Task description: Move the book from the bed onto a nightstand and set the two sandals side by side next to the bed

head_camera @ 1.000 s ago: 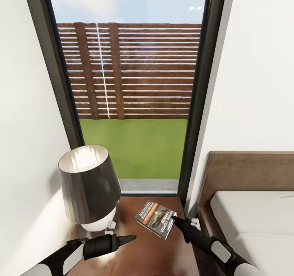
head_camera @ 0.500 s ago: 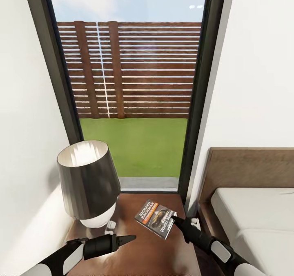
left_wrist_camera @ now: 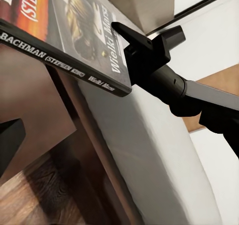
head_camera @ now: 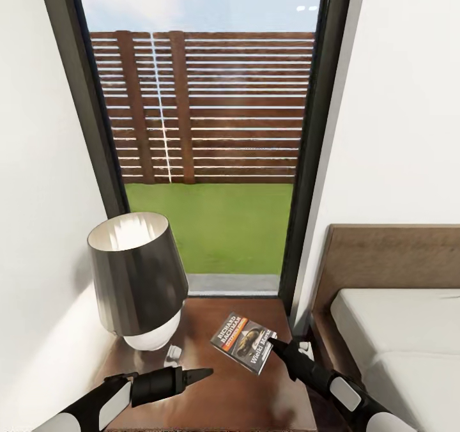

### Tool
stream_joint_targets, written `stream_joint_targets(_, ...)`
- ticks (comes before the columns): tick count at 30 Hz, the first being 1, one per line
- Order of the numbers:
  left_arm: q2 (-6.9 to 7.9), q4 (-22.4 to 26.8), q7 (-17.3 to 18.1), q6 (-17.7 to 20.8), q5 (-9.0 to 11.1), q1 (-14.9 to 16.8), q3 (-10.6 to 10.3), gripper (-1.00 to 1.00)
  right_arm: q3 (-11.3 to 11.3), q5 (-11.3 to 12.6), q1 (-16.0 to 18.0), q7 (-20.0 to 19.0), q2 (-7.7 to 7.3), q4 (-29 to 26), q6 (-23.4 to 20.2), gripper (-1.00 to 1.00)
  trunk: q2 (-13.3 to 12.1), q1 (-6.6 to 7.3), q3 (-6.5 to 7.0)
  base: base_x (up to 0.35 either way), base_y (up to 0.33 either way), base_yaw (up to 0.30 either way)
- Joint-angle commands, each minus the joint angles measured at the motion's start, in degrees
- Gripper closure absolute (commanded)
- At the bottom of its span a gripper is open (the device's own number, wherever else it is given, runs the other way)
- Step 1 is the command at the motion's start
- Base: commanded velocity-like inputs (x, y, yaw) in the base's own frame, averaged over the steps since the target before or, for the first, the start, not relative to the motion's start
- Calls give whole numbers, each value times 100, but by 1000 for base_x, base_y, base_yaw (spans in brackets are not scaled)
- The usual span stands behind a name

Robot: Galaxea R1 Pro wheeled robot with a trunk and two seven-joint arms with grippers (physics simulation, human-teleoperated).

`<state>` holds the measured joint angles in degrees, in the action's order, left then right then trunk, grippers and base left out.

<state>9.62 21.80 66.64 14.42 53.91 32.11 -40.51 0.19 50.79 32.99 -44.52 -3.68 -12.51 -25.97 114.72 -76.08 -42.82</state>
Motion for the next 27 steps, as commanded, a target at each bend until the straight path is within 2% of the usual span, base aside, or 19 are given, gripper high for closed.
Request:
stream_joint_targets(1, 5, 2, 8, 60, 59, 6, -36, -100, -2, 44, 3, -4, -1, -1, -47, 100, 44, -22, -24, 0, 0, 0)
stream_joint_targets(27, 5, 0, 7, 58, 60, 6, -36, -100, -1, 45, 4, -3, 7, 3, -45, 100, 1087, -593, -491, 0, 0, 0)
